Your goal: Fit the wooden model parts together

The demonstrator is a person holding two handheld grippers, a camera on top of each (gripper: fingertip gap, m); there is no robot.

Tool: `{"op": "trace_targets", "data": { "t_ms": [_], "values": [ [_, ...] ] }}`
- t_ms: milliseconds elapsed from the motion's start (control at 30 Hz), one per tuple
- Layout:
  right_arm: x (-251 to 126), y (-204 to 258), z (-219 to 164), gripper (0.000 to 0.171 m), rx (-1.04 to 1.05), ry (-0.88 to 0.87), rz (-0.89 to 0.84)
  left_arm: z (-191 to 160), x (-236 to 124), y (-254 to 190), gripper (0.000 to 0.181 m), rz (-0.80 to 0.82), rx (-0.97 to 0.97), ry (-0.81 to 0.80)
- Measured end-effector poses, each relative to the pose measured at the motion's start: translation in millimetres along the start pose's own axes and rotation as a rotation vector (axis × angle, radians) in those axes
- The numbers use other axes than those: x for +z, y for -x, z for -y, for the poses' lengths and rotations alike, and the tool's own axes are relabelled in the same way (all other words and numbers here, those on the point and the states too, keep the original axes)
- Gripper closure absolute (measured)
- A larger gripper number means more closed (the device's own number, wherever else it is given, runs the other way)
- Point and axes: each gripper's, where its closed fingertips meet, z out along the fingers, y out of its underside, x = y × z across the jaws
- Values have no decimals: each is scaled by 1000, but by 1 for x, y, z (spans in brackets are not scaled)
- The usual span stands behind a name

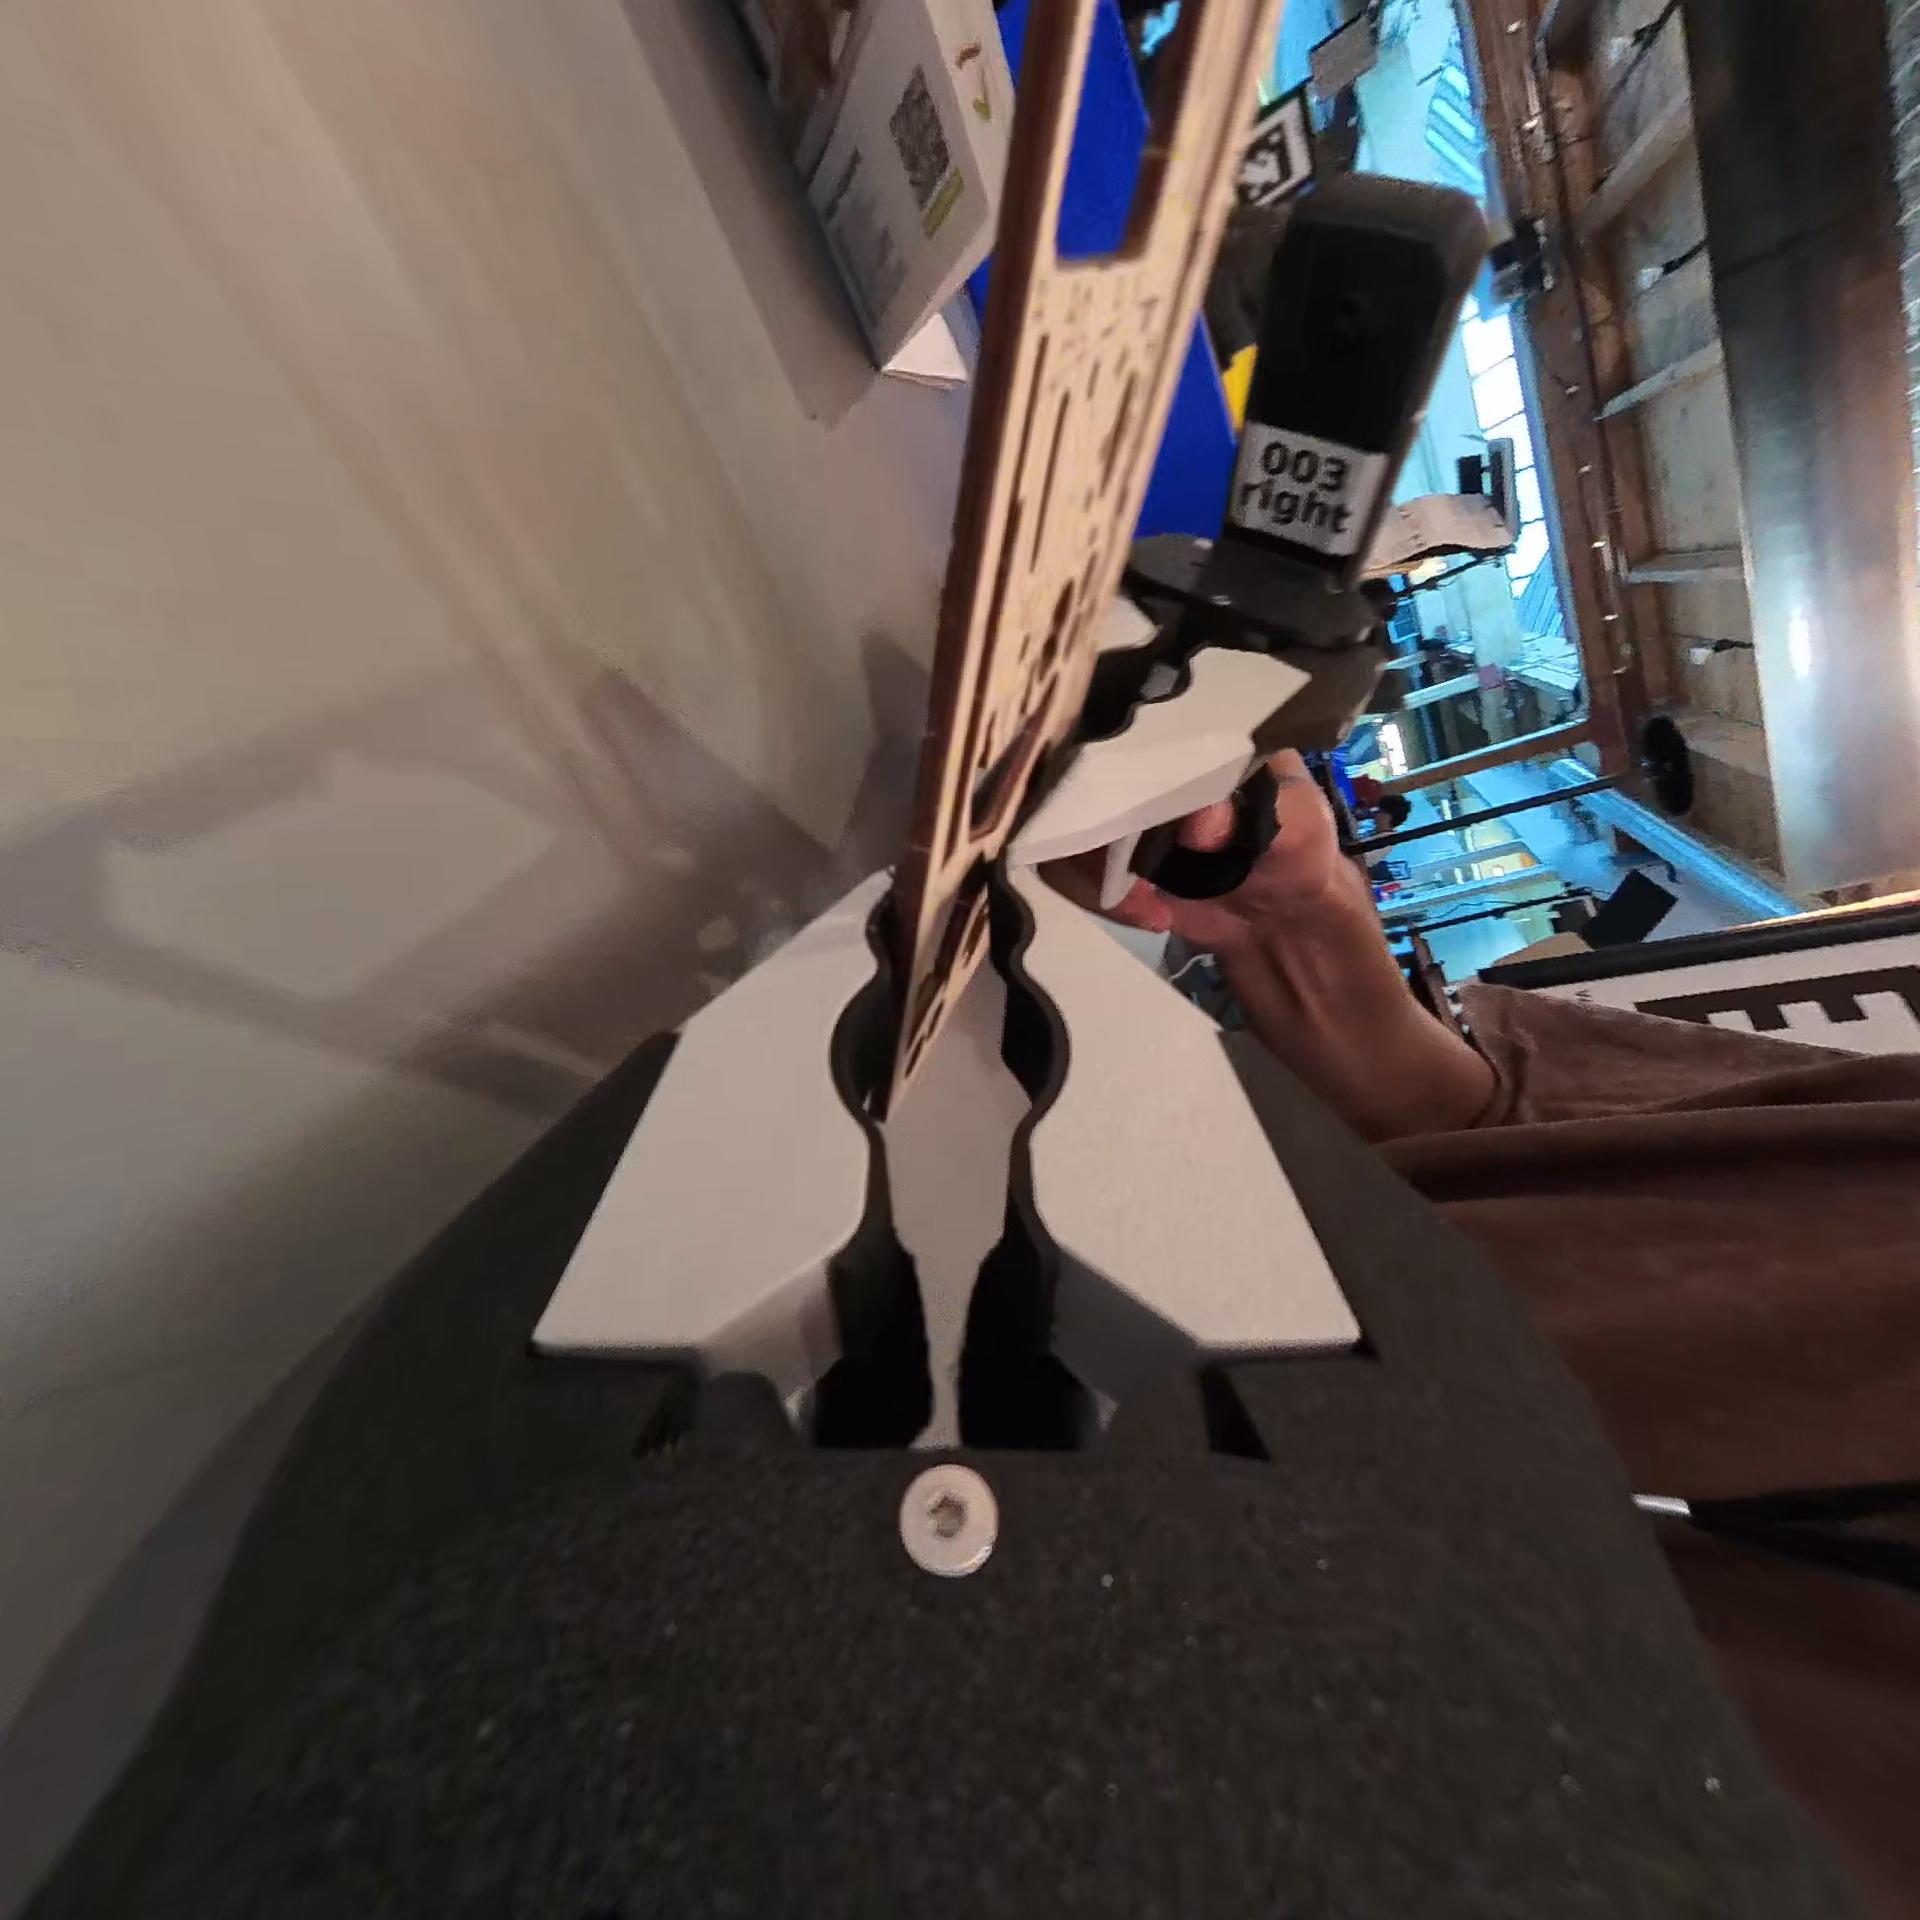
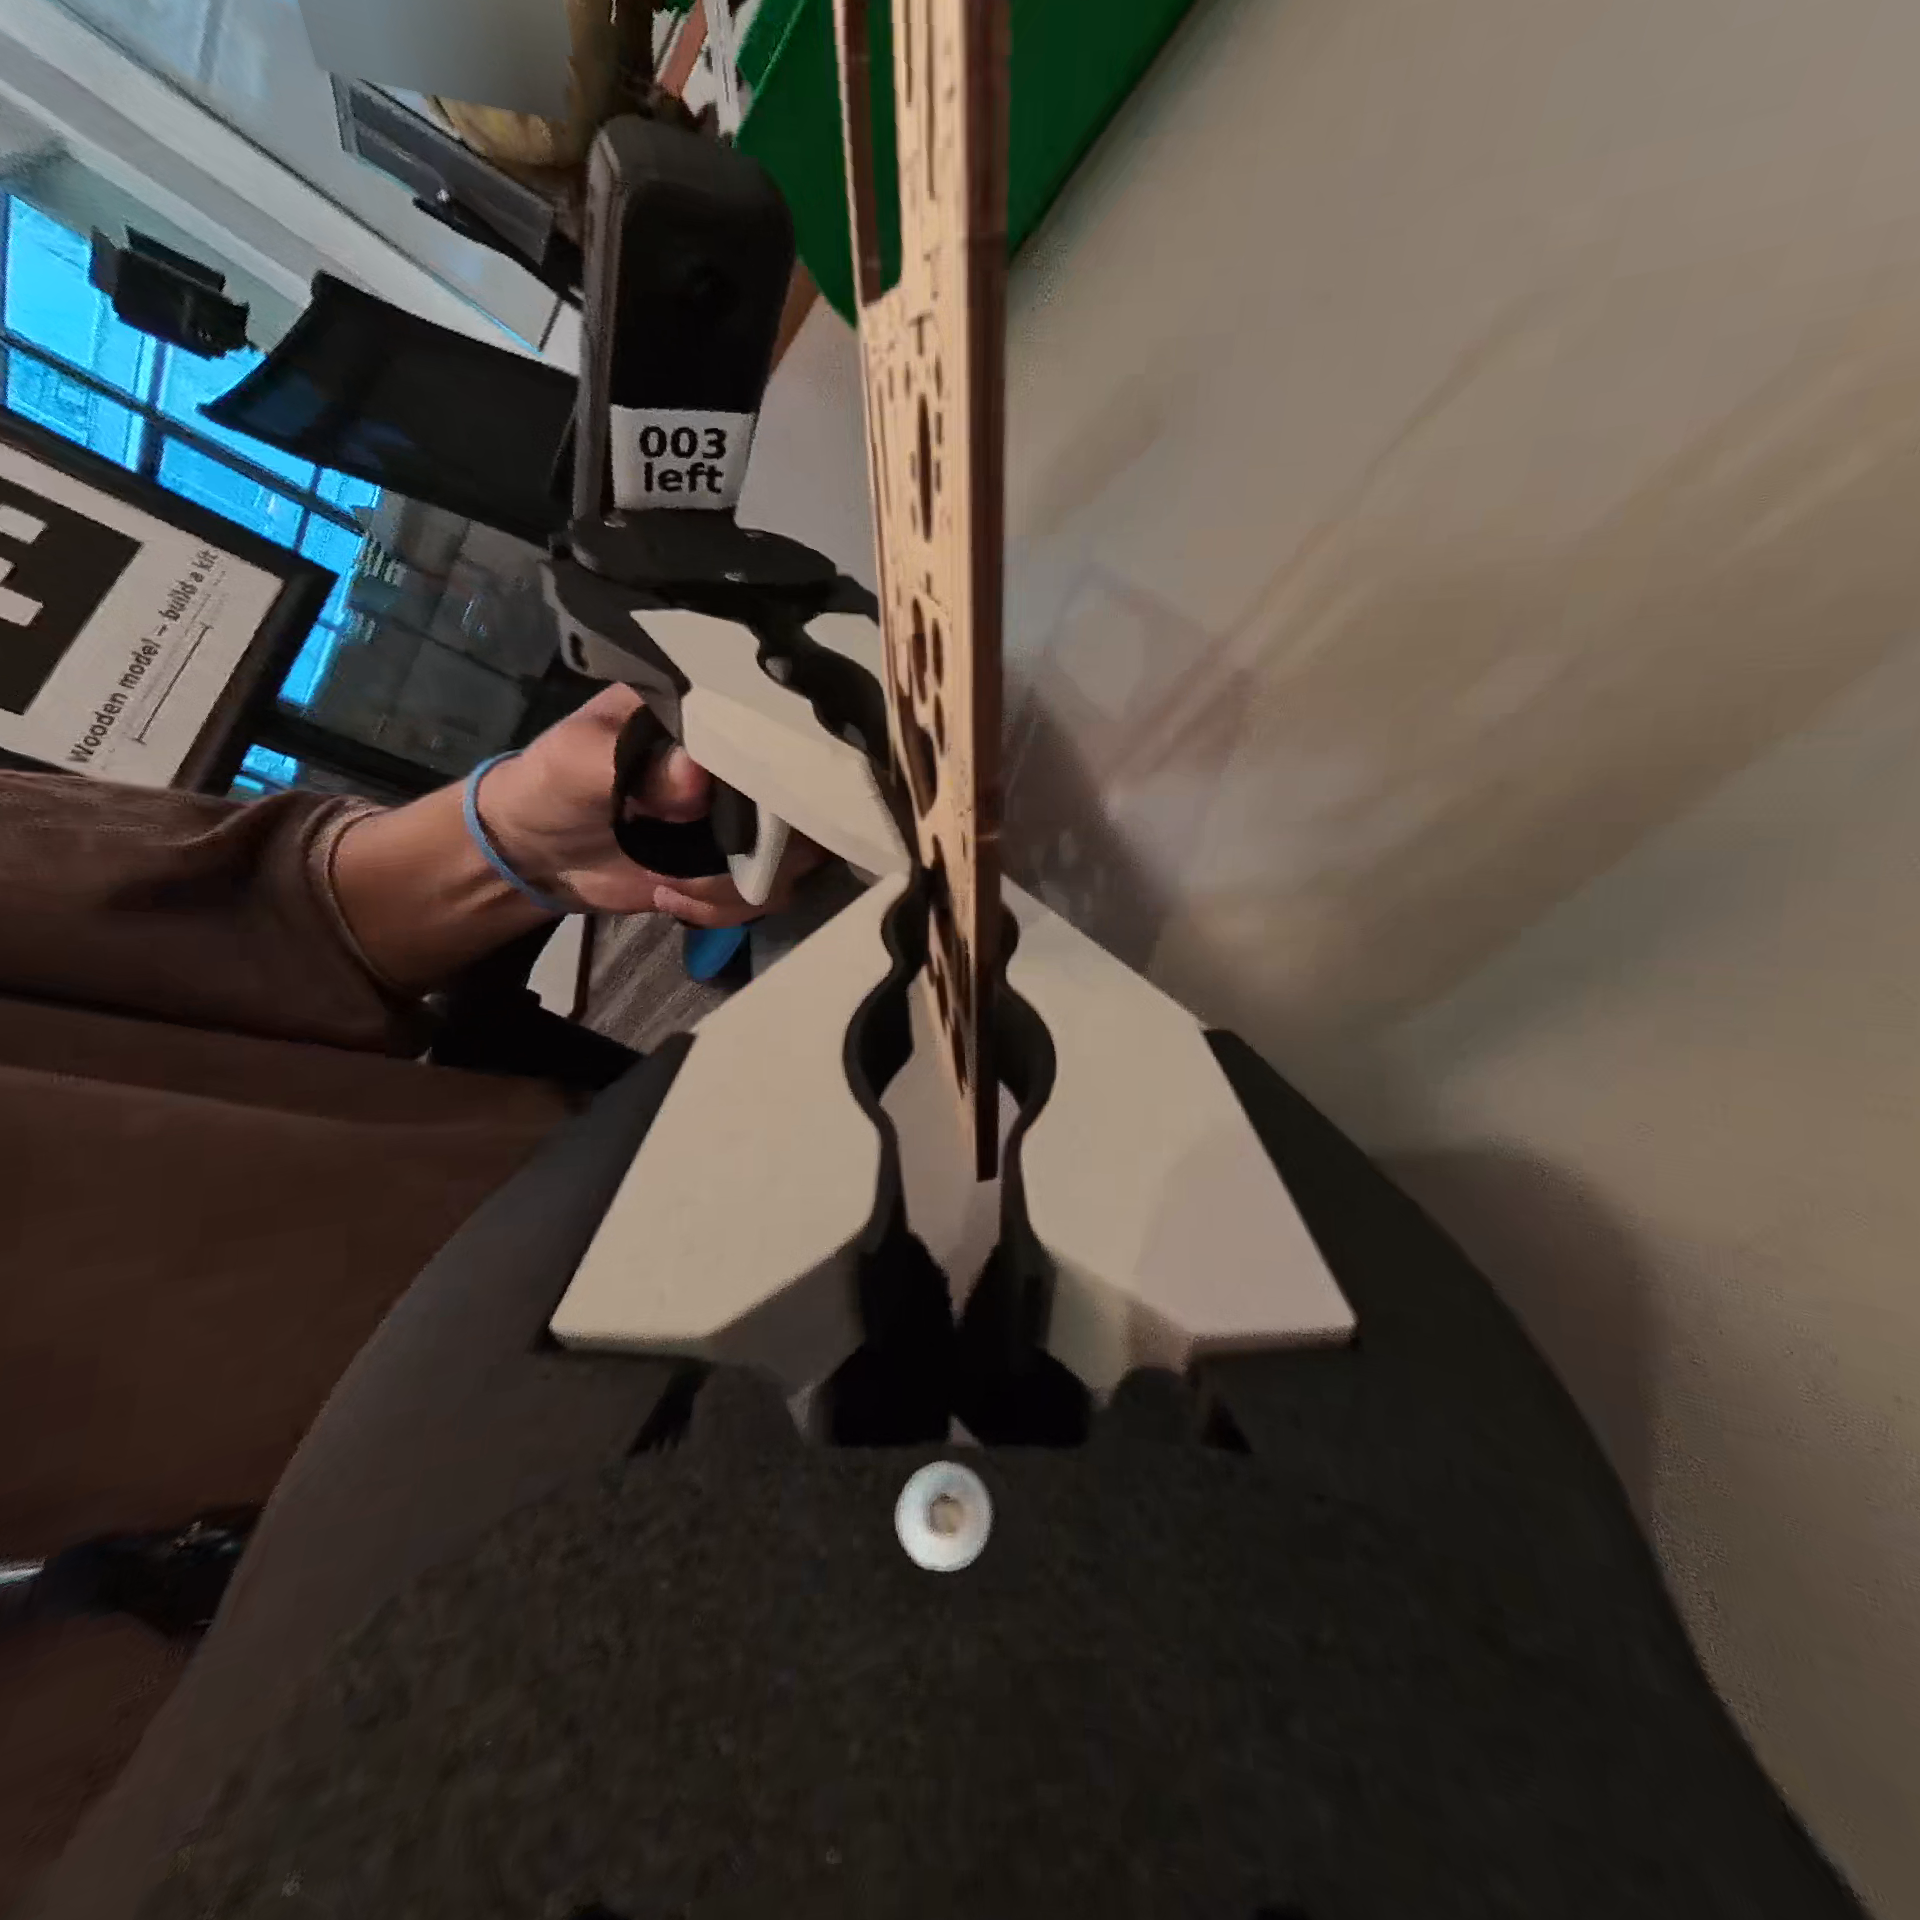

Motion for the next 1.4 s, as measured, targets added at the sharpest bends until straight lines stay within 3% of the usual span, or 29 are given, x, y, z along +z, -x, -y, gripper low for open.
{"op": "trace_targets", "data": {
  "t_ms": [133, 300, 467, 700, 833, 933, 1233, 1400],
  "values": [
    [6, -5, -9, 161, 51, 26, 22, -12, -1, 7, 165, 39, -17, 47],
    [5, -11, -12, 151, 41, 44, -6, -17, 0, 5, 178, 21, -14, 79],
    [6, -14, -12, 152, -2, 45, -47, -17, 0, 7, 179, 24, -36, 78],
    [9, -11, -15, 158, -40, 73, -44, -12, -19, 15, 161, 74, -2, 36],
    [7, -12, -15, 160, -18, 73, -30, -4, -28, 18, 162, 68, -40, -15],
    [6, -10, -16, 162, -19, 81, -5, -4, -27, 22, 173, 103, -18, -10],
    [2, 11, -21, 168, -15, 127, 169, -5, -20, 4, 168, -18, -33, 2],
    [-1, 15, -21, 167, 14, 131, 213, -4, -19, -10, 177, -99, -13, -6]
  ]
}}
